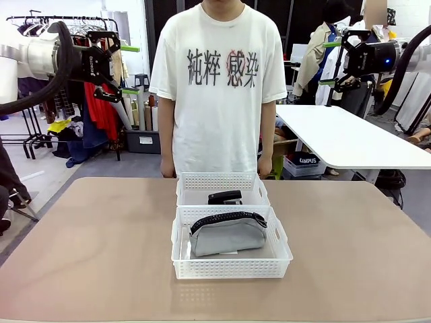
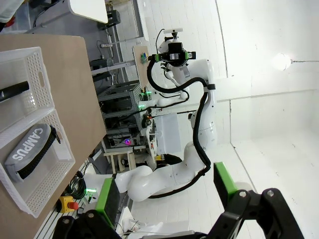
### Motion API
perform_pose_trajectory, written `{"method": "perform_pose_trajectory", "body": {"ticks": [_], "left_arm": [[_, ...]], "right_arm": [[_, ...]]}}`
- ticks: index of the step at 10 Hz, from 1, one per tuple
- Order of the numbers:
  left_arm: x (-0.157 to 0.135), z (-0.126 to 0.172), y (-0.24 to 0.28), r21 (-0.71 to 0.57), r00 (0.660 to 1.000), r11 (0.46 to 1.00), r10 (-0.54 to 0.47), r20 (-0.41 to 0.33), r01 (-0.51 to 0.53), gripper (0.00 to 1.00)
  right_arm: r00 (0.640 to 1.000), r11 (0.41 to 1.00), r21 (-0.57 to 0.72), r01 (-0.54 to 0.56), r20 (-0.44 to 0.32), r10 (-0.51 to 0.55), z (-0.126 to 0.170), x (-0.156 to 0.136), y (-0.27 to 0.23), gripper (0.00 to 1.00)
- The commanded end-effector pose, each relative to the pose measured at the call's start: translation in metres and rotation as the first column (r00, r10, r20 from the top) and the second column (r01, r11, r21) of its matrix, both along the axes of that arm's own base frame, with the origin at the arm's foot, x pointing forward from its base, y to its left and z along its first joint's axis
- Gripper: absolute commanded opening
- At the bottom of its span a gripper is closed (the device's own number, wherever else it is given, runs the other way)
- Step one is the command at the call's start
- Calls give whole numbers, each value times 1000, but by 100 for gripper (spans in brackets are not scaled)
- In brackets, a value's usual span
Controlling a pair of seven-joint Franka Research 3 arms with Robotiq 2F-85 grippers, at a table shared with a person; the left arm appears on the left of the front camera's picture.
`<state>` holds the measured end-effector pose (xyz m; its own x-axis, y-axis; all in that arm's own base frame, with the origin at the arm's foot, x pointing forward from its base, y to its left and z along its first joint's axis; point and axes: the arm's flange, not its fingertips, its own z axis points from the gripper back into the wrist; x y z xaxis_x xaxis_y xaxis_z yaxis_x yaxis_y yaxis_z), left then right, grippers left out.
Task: Distribute items into two baskets.
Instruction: Place the picked Stapler into the Organizing basket as instructed by the person.
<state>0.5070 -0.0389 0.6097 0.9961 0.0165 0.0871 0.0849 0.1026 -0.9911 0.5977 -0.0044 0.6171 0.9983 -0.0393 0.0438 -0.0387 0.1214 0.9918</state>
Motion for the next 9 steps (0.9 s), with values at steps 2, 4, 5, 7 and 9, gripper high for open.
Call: {"method": "perform_pose_trajectory", "body": {"ticks": [2, 4, 5, 7, 9], "left_arm": [[-2, 1, 1, -4, 1000, 1000, -7, -1, 7, 100], [-2, 1, 1, -4, 1000, 1000, -7, -1, 7, 100], [-2, 1, 1, -4, 1000, 1000, -7, -1, 7, 100], [-2, 1, 1, -4, 1000, 1000, -7, -1, 7, 100], [-2, 1, 1, -4, 1000, 1000, -7, -1, 7, 100]], "right_arm": [[1000, 1000, -2, 6, 5, -6, 2, 0, 0, 100], [1000, 1000, -2, 6, 5, -6, 2, 0, 0, 100], [1000, 1000, -2, 6, 5, -6, 2, 0, 0, 100], [1000, 1000, -2, 6, 5, -6, 2, 0, 0, 100], [1000, 1000, -2, 6, 5, -6, 2, 0, 0, 100]]}}
